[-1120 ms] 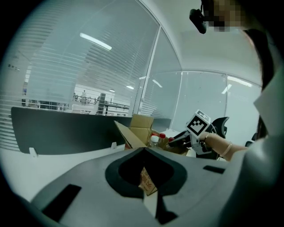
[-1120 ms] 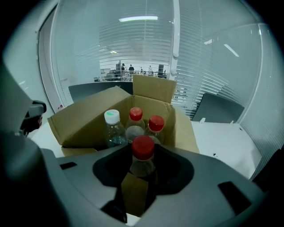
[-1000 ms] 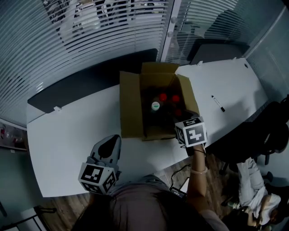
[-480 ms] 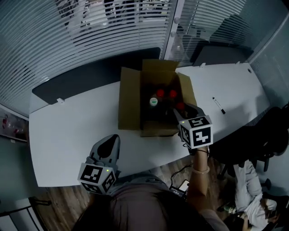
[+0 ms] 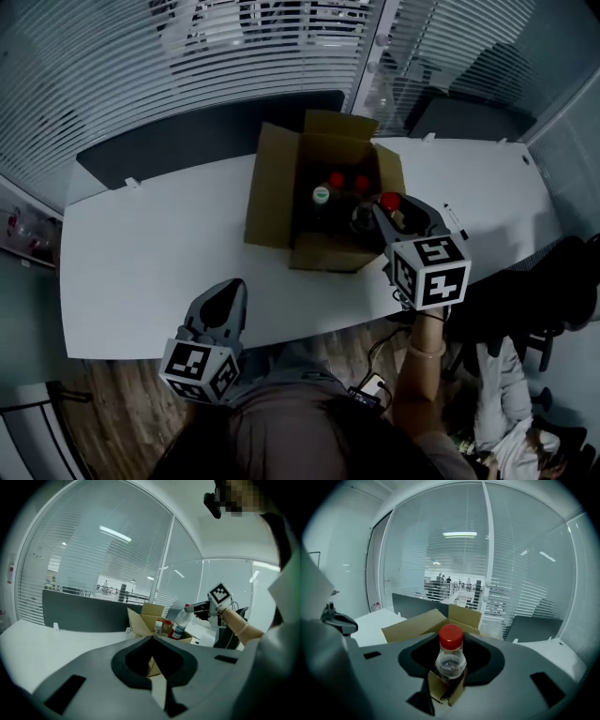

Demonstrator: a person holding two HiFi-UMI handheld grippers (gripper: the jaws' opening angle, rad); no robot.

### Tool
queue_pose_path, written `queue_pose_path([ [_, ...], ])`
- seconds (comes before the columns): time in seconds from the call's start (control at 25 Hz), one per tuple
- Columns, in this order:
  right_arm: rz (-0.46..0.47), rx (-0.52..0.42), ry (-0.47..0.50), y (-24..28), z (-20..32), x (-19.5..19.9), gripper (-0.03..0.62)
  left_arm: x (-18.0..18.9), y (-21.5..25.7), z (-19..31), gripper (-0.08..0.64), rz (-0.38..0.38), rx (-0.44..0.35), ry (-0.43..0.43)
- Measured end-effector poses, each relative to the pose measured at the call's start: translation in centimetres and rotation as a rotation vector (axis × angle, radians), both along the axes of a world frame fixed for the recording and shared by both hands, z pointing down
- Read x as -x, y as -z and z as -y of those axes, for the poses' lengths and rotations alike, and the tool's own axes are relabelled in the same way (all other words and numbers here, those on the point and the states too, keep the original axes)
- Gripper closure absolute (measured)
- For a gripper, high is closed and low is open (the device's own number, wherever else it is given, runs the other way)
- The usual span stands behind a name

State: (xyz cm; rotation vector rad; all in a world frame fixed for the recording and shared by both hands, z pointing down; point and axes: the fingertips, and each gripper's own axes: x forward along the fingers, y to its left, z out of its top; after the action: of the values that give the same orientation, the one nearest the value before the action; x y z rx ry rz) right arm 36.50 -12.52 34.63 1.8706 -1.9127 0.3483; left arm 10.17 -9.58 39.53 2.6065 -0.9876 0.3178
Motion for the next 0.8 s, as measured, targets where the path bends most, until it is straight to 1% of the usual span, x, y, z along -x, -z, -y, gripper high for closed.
queue_pose_path([
  [0.12, -0.012, -0.043, 0.001, 1.7, -0.2, 0.1, 0.423, 0.2, 0.4, -0.7, 0.552, 0.001, 0.000, 0.004],
  [0.36, -0.037, -0.099, -0.002, 4.6, -1.3, 1.0, 0.423, 1.3, 1.0, -0.7, 0.552, -0.006, -0.014, -0.004],
  [0.56, -0.062, -0.151, -0.018, 7.2, -3.2, 3.2, 0.423, 3.2, 1.0, -0.7, 0.552, -0.013, -0.026, -0.038],
  [0.8, -0.070, -0.204, -0.041, 9.9, -5.1, 6.3, 0.425, 6.1, 1.6, -0.1, 0.552, -0.020, -0.041, -0.075],
])
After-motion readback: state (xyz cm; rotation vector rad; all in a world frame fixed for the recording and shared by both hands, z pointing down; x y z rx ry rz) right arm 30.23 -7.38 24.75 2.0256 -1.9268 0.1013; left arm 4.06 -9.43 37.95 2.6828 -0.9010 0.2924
